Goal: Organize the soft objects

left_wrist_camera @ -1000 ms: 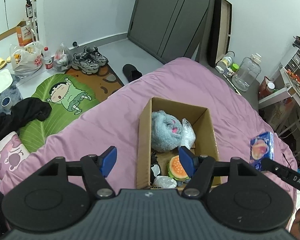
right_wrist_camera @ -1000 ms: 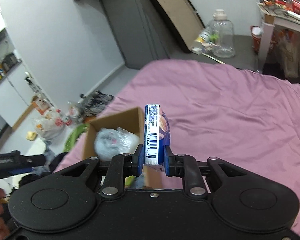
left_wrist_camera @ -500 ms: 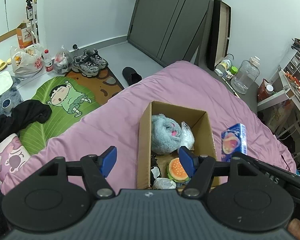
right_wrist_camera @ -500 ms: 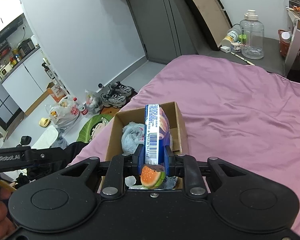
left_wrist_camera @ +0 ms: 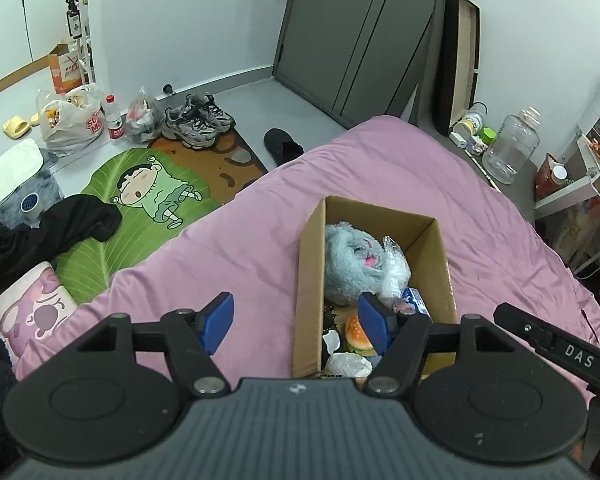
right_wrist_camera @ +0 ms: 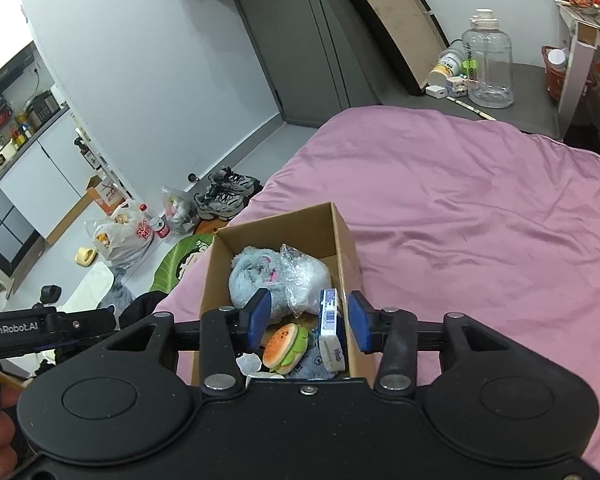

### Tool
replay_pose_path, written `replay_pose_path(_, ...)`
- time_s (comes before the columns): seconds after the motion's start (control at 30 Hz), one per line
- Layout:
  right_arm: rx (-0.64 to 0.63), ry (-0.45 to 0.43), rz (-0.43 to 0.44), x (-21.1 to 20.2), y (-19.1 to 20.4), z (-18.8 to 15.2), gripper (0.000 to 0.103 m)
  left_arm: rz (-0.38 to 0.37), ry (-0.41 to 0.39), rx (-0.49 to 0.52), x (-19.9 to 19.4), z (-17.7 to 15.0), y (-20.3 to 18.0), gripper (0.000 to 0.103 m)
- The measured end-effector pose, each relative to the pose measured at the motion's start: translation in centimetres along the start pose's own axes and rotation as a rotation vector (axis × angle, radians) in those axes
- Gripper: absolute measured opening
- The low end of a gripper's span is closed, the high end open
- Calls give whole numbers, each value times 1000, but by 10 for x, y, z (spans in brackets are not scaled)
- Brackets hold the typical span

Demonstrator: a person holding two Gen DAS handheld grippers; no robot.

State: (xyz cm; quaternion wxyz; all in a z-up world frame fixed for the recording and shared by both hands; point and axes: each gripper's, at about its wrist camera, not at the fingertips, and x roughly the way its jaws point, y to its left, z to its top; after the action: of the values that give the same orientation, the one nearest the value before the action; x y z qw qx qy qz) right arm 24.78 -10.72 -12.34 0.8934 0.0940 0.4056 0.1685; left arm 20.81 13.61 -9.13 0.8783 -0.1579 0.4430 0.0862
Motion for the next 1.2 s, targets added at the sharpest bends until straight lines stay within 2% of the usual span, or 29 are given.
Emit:
replay_pose_path(0.17,5,-6,1,-16,-5,0,53,-16,-4,34,-7,-3,-17,67)
replay_pose_path(0.27,14,-15,-9,-28,-10,0,61,-29,-5,61,-13,-6,-28,67)
replay_pose_path(0.33,23,-26,-17,-36,-14,0,72,-37,-5,77,-18,-9,-35,68)
replay_pose_path(0.4,29,-31,-26,-45,-18,-1,78,-41,-8,88,-23,-12,-41,77)
replay_pose_path(0.57,39,-72,-46,-74,-28,-9,97,-53,-24,124,-39,-22,-58,80)
replay_pose_path(0.7,61,-96,-62,-97,-42,-16,103,-63,-39,152,-55,-30,-68,83)
replay_pose_path(0.93,83,-124,-57,-135,-56,-25,103,-75,-59,191,-81,-47,-82,88)
replay_pose_path(1.2,35,-158,-88,-169,-52,-39,103,-72,-79,206,-113,-68,-88,97)
